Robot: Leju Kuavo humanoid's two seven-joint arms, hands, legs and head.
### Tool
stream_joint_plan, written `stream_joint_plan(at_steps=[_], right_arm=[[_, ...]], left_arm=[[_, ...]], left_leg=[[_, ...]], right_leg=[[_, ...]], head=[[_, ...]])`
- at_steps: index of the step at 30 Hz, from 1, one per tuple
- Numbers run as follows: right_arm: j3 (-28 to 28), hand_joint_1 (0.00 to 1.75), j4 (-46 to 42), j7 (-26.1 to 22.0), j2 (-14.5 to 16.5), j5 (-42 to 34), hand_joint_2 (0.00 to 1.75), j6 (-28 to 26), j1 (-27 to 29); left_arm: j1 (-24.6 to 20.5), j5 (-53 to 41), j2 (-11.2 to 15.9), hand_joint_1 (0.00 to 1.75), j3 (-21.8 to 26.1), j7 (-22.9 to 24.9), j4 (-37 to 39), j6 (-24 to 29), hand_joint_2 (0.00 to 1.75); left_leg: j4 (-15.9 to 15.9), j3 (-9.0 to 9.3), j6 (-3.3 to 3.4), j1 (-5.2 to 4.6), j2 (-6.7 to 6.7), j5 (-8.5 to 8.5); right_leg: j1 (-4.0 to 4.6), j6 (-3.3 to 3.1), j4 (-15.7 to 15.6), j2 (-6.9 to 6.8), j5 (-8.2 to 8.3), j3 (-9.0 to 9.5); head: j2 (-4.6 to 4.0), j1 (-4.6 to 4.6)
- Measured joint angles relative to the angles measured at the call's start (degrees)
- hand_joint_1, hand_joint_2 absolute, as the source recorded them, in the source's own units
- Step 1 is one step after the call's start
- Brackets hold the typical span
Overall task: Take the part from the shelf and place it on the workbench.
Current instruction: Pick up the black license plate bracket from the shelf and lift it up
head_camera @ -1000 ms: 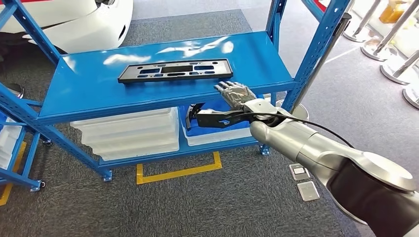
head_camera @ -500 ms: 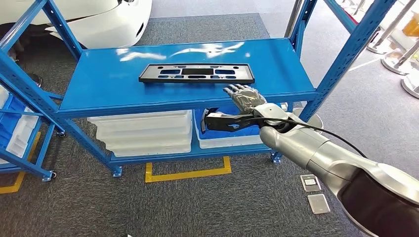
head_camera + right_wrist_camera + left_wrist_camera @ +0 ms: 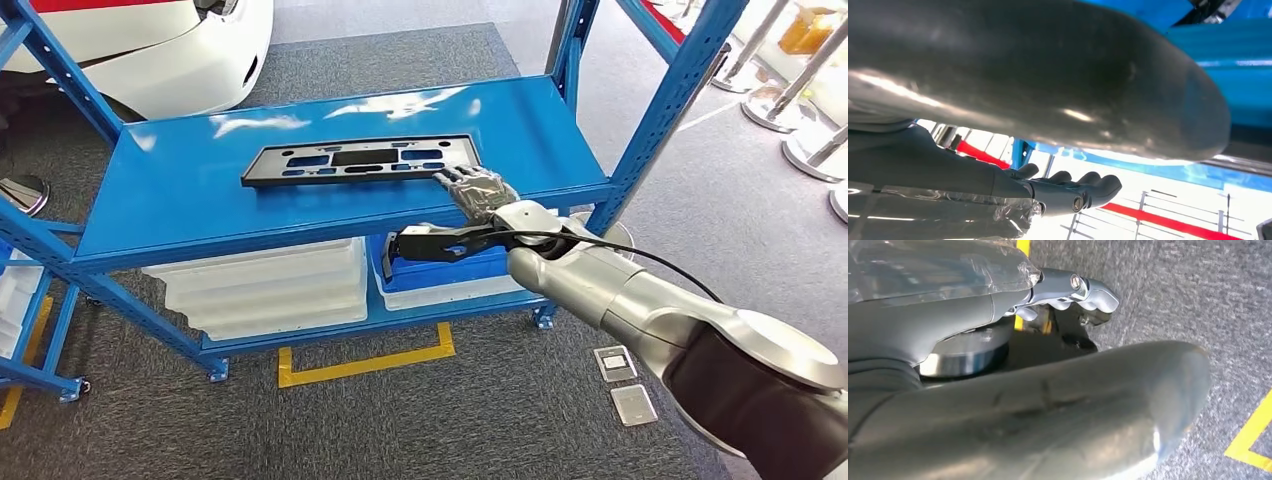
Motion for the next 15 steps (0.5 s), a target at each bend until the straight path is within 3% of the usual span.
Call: stream_joint_plan(at_steps=[1, 4, 6, 9, 10, 11, 12, 14, 15], right_arm=[[0.0, 0.00, 0.0, 0.0, 0.0, 0.0, 0.00, 0.0, 0.0], [0.0, 0.00, 0.0, 0.0, 0.1, 0.1, 0.00, 0.0, 0.0], [0.0, 0.00, 0.0, 0.0, 0.1, 0.2, 0.00, 0.0, -0.2], [0.0, 0.00, 0.0, 0.0, 0.2, 0.3, 0.00, 0.1, -0.3], [0.0, 0.00, 0.0, 0.0, 0.2, 0.4, 0.00, 0.2, -0.2], [0.0, 0.00, 0.0, 0.0, 0.2, 0.6, 0.00, 0.3, 0.0], [0.0, 0.00, 0.0, 0.0, 0.1, 0.7, 0.00, 0.3, 0.0], [0.0, 0.00, 0.0, 0.0, 0.2, 0.8, 0.00, 0.4, 0.1], [0.0, 0.00, 0.0, 0.0, 0.2, 0.9, 0.00, 0.5, 0.0]], left_arm=[[0.0, 0.0, 0.0, 0.00, 0.0, 0.0, 0.0, 0.0, 0.00], [0.0, 0.1, 0.0, 0.00, 0.0, 0.0, 0.0, 0.0, 0.00], [0.0, 0.1, -0.1, 0.00, 0.0, 0.0, 0.0, 0.0, 0.00], [0.0, 0.1, -0.1, 0.00, 0.0, 0.0, 0.0, -0.1, 0.00], [0.0, 0.1, -0.2, 0.00, 0.0, 0.0, 0.0, -0.1, 0.00], [0.1, 0.1, -0.2, 0.00, 0.0, 0.0, 0.0, -0.1, 0.00], [0.1, 0.1, -0.2, 0.00, 0.0, 0.0, 0.0, -0.1, 0.00], [0.2, 0.1, -0.2, 0.00, 0.0, 0.0, 0.0, -0.1, 0.00], [0.1, 0.1, -0.2, 0.00, 0.0, 0.0, 0.0, -0.1, 0.00]], left_leg=[[-1.8, 0.85, 0.43, -0.15, 0.00, 0.07], [-3.3, 1.93, 1.71, -0.22, 0.00, -0.82], [-4.0, 2.98, 2.37, -0.07, -0.04, -0.99], [-4.4, 4.17, 3.09, -0.14, -0.06, -1.69], [-4.4, 4.55, 3.19, -0.20, -0.10, -2.07], [-4.4, 5.03, 3.19, -0.26, -0.16, -2.52], [-4.3, 5.64, 3.14, -0.30, -0.21, -3.02], [-4.3, 7.01, 2.89, -0.37, -0.28, -4.21], [-4.3, 7.56, 2.69, -0.38, -0.29, -4.72]], right_leg=[[0.05, 0.28, -0.1, 0.02, -0.17, 0.13], [0.10, 1.22, 0.2, -0.02, -0.11, 0.18], [0.00, 1.64, 2.7, -0.15, -0.96, -0.76], [-0.06, 1.88, 12.7, -0.23, -4.19, -6.83], [-0.06, 1.91, 15.3, -0.23, -4.57, -8.94], [-0.05, 1.88, 15.8, -0.23, -3.84, -10.17], [-0.04, 1.80, 14.3, -0.23, -1.98, -10.36], [0.09, 1.43, 7.1, -0.28, 3.51, -8.40], [0.34, 1.24, 3.9, -0.33, 4.99, -7.45]], head=[[0.00, -0.08], [0.00, 0.22], [0.00, 0.76], [0.00, 1.73], [0.00, 2.04], [0.00, 2.38], [0.00, 2.71], [0.00, 3.20], [0.00, 3.23]])
